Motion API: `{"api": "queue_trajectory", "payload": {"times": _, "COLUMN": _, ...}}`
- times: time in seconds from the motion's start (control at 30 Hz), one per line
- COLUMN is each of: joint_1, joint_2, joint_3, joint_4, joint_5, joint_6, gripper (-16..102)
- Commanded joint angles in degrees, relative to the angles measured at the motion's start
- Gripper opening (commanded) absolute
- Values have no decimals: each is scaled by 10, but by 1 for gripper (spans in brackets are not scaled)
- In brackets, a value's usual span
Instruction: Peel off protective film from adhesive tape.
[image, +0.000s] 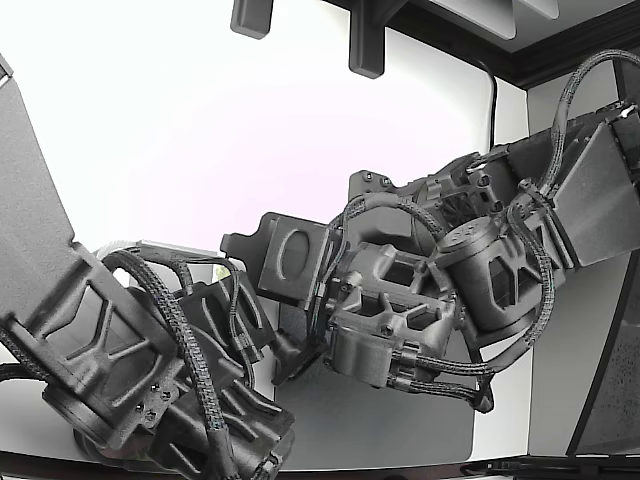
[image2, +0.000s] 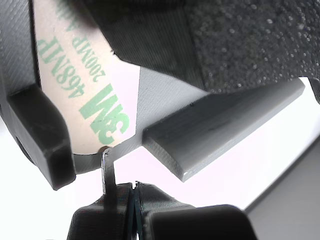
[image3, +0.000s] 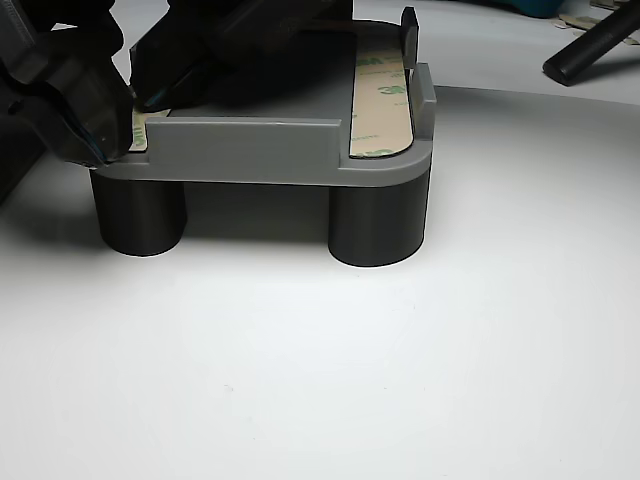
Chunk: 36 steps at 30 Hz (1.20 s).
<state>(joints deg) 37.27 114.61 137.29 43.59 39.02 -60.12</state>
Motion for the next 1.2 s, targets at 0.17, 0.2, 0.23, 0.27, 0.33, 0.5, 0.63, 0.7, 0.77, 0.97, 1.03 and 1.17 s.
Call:
{"api": "queue_trajectory", "payload": {"times": 0.17, "joint_1": -8, "joint_2": 22, "joint_3": -4, "joint_4": -9, "joint_5": 4, "joint_6": -4, "gripper": -10}}
{"api": "queue_trajectory", "payload": {"times": 0.2, "joint_1": -8, "joint_2": 23, "joint_3": -3, "joint_4": -9, "joint_5": 4, "joint_6": -4, "gripper": -10}}
{"api": "queue_trajectory", "payload": {"times": 0.23, "joint_1": -8, "joint_2": 24, "joint_3": -1, "joint_4": -11, "joint_5": 4, "joint_6": -5, "gripper": -10}}
{"api": "queue_trajectory", "payload": {"times": 0.27, "joint_1": -8, "joint_2": 25, "joint_3": 2, "joint_4": -11, "joint_5": 4, "joint_6": -5, "gripper": -10}}
{"api": "queue_trajectory", "payload": {"times": 0.33, "joint_1": -8, "joint_2": 27, "joint_3": 4, "joint_4": -15, "joint_5": 5, "joint_6": -7, "gripper": -10}}
{"api": "queue_trajectory", "payload": {"times": 0.5, "joint_1": -8, "joint_2": 25, "joint_3": 3, "joint_4": -16, "joint_5": 6, "joint_6": -8, "gripper": -10}}
{"api": "queue_trajectory", "payload": {"times": 0.63, "joint_1": -8, "joint_2": 25, "joint_3": 2, "joint_4": -15, "joint_5": 6, "joint_6": -9, "gripper": -10}}
{"api": "queue_trajectory", "payload": {"times": 0.7, "joint_1": -8, "joint_2": 23, "joint_3": 0, "joint_4": -15, "joint_5": 6, "joint_6": -9, "gripper": -10}}
{"api": "queue_trajectory", "payload": {"times": 0.77, "joint_1": -8, "joint_2": 23, "joint_3": 0, "joint_4": -15, "joint_5": 6, "joint_6": -8, "gripper": -10}}
{"api": "queue_trajectory", "payload": {"times": 0.97, "joint_1": -8, "joint_2": 22, "joint_3": 1, "joint_4": -17, "joint_5": 7, "joint_6": -7, "gripper": -10}}
{"api": "queue_trajectory", "payload": {"times": 1.03, "joint_1": -8, "joint_2": 21, "joint_3": 2, "joint_4": -17, "joint_5": 7, "joint_6": -7, "gripper": -10}}
{"api": "queue_trajectory", "payload": {"times": 1.17, "joint_1": -8, "joint_2": 18, "joint_3": 0, "joint_4": -17, "joint_5": 7, "joint_6": -6, "gripper": -10}}
